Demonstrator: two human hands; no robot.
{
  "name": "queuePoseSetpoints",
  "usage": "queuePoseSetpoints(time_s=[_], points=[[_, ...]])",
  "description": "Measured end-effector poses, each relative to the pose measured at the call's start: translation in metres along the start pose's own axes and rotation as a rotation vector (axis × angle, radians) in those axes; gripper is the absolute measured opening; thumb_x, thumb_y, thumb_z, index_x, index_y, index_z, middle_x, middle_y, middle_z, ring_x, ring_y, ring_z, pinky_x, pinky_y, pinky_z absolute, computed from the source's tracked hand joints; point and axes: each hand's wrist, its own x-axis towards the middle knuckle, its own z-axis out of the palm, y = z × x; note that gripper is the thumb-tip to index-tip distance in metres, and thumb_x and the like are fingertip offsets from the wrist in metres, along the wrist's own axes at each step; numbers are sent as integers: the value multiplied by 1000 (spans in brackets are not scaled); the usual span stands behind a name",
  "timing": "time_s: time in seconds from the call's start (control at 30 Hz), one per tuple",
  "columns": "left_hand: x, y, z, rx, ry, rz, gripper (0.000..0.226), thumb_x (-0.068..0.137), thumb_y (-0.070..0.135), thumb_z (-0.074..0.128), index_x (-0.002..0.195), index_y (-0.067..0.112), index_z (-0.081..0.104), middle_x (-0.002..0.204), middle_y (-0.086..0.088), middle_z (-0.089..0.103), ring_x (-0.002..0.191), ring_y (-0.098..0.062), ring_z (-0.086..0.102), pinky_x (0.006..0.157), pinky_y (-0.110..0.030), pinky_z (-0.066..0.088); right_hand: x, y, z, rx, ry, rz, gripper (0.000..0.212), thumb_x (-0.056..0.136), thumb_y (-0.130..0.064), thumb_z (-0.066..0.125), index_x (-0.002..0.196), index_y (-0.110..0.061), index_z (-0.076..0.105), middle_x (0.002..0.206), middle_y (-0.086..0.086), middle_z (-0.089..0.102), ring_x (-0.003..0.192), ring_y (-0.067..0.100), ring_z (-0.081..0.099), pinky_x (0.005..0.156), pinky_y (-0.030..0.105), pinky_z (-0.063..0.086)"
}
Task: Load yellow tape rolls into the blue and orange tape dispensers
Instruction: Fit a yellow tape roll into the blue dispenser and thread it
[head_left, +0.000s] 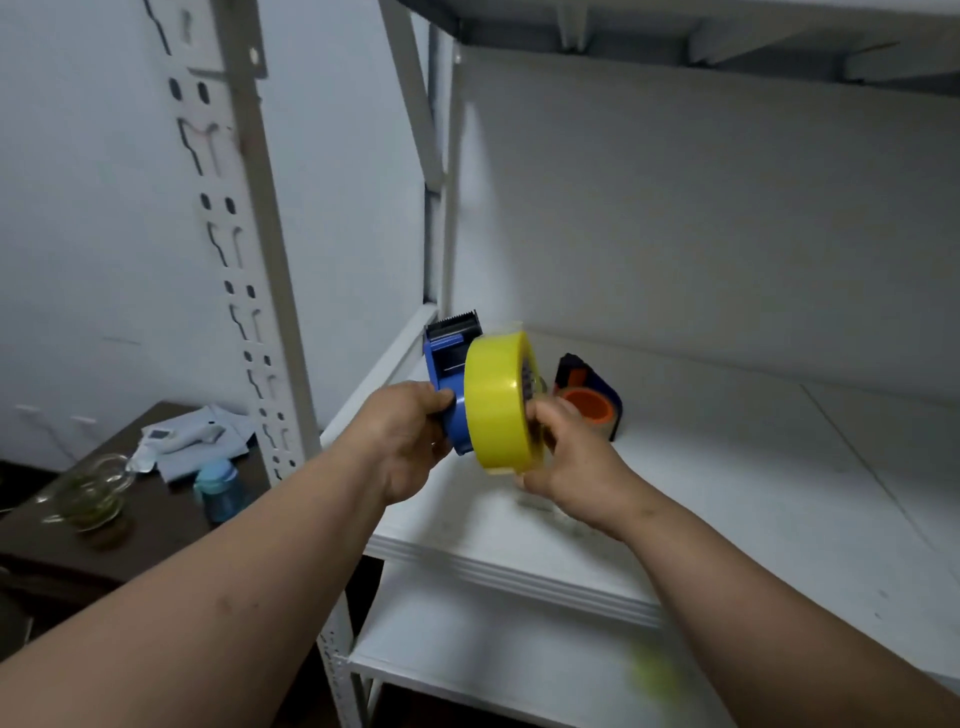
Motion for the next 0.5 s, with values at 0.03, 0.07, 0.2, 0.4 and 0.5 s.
queuePoseSetpoints(time_s=[0.03, 0.07, 0.2, 0.4, 0.5], points=[[4, 2, -4, -15, -5, -4, 20, 95, 3, 43, 100, 10, 62, 90, -5, 69, 73, -19, 62, 66, -29, 45, 7, 1, 5, -33, -1, -26, 41, 68, 0, 71, 96, -23, 51, 102, -3, 43, 88, 11, 48, 64, 10, 44], [9, 4, -8, -26, -8, -6, 22, 95, 4, 43, 105, 10, 62, 92, -5, 70, 75, -19, 62, 68, -30, 46, 15, 3, 9, -75, -1, -59, 39, 68, 0, 69, 95, -21, 51, 101, -3, 44, 89, 13, 48, 68, 12, 44], [31, 14, -19, -60, 12, -8, 25, 97, 14, 43, 109, 12, 65, 87, -4, 72, 77, -20, 62, 72, -33, 47, 48, 15, 20, -247, 34, -202, 42, 69, 2, 67, 85, -29, 43, 100, -3, 43, 96, 17, 40, 74, 26, 34], [59, 30, -23, -60, -44, 24, 40, 84, 54, 60, 112, 27, 69, 104, 1, 78, 92, -17, 74, 73, -34, 56, 79, 29, 30, -392, 136, -331, 43, 70, 2, 69, 90, -29, 47, 101, -14, 43, 104, 17, 32, 88, 29, 30], [67, 27, -26, -53, -90, 46, 60, 62, 50, 75, 116, 24, 68, 106, -4, 77, 101, -23, 71, 87, -40, 56, 84, 31, 35, -454, 164, -332, 43, 71, 5, 65, 88, -29, 45, 98, -14, 47, 97, 17, 34, 79, 34, 35]])
